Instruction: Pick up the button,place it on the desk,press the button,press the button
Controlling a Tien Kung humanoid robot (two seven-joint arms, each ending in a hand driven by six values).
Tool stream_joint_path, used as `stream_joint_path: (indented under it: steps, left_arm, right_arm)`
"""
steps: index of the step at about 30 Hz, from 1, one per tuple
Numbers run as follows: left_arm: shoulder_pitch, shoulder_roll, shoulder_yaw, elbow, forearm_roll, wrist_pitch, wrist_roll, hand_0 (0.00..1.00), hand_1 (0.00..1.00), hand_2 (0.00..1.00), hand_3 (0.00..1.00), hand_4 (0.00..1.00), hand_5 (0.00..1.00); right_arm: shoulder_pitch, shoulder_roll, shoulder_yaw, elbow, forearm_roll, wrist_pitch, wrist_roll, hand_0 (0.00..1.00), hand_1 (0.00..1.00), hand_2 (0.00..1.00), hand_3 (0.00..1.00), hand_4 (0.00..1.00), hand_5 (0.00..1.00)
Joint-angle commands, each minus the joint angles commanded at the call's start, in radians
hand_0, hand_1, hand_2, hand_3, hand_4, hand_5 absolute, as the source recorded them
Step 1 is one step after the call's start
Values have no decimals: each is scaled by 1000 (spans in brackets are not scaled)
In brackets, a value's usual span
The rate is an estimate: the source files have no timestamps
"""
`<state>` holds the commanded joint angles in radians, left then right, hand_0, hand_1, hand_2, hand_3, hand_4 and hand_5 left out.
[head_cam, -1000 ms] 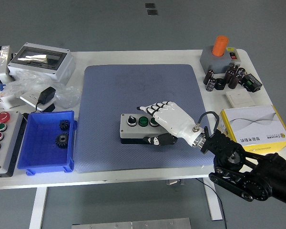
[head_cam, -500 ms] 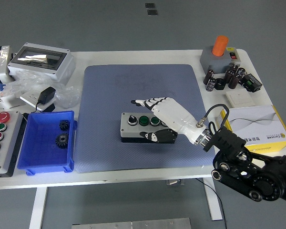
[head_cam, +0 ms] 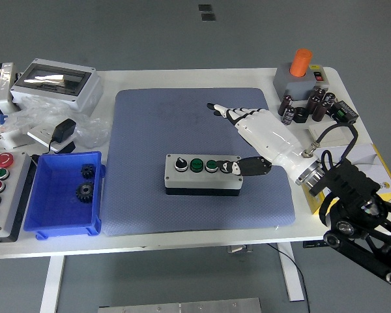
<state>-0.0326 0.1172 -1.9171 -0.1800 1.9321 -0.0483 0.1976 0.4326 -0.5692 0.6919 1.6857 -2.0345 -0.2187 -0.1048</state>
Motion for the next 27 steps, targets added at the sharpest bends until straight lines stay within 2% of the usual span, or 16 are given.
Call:
stream_joint_path:
  steps: [2,3,7,10,14,15,27]
  left_arm:
    - [0,0,-1,0,1,0,0,677,681,592,663,719,282]
    - [0,0,-1,0,1,0,0,677,681,593,664,720,290]
    - [0,0,-3,0,3,0,0,677,681,593,664,720,290]
    - [0,0,-3,0,4,0,0,677,682,594,665,722,301]
    - [-1,0,-4,0,5,-1,0,677,682,594,665,722,301]
    - [-2,0,-4,0,5,-1,0,677,682,595,666,733,311]
    - [-2,1,-5,0,7,-2,0,678,682,596,668,735,319]
  right_arm:
    - [-3,-3,3,21,-2,60,-49,337,495,441,853,609,200]
    - [-3,-4,3,27,-4,84,-68,135,225,206,710,267,27]
    - [7,-2,-10,31,-23,169,-124,135,225,206,710,267,27]
    - [19,6,-32,16,-32,190,-140,109,194,179,702,230,2]
    - [37,28,-66,-14,-43,192,-153,109,194,179,702,230,2]
    - [41,35,-75,-22,-46,191,-155,73,152,160,681,278,2]
    - [69,80,-127,-85,-53,174,-159,71,143,157,687,252,2]
